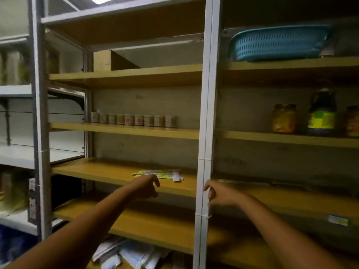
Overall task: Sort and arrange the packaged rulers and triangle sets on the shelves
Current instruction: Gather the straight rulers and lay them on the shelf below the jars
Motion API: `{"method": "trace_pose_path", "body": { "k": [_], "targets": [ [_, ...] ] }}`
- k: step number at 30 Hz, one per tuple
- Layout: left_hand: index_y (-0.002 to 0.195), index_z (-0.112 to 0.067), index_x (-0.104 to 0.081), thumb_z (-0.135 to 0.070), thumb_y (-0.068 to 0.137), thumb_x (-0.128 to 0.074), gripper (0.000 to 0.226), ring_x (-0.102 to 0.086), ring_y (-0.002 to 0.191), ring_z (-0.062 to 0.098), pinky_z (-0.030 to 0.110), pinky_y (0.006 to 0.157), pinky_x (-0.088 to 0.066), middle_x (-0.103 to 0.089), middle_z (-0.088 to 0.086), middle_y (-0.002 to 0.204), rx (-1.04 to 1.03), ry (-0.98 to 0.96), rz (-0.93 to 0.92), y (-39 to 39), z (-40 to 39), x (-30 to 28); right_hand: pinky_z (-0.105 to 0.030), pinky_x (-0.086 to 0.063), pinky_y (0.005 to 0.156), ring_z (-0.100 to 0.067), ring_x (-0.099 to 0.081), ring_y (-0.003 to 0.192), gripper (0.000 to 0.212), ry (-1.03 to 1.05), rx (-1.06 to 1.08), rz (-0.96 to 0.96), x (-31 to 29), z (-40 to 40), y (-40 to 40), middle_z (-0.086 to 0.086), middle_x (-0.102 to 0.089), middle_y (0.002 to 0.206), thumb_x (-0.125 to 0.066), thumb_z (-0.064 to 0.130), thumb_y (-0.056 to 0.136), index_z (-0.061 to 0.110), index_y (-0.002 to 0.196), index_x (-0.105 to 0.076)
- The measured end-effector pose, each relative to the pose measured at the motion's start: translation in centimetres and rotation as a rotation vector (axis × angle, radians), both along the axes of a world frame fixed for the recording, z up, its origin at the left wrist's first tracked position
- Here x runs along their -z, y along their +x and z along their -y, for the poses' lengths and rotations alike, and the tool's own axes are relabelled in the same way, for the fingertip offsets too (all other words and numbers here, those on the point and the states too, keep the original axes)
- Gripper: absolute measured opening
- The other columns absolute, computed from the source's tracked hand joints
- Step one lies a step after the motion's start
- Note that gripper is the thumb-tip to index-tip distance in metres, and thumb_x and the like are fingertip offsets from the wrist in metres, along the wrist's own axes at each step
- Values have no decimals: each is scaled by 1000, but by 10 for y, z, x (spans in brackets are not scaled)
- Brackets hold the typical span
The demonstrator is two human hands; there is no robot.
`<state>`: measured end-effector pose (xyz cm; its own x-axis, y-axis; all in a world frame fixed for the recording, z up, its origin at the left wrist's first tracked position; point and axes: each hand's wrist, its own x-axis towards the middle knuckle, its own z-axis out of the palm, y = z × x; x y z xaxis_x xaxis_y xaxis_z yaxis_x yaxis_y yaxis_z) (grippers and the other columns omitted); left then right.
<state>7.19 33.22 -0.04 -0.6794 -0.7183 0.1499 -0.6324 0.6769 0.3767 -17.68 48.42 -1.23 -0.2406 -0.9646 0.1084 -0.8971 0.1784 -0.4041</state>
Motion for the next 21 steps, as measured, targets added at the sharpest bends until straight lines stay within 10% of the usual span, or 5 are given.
{"method": "trace_pose_path", "body": {
  "k": [21],
  "targets": [
    [121, -20, -55, -18, 87, -66, 36, -62, 103, 15, 32, 90, -54, -64, 3, 116, 76, 21, -18, 41, 195, 36, -32, -54, 81, -17, -62, 94, 46, 10, 29, -46, 3, 180, 50, 0, -64, 103, -74, 15, 81, 29, 119, -53]
  ]
}}
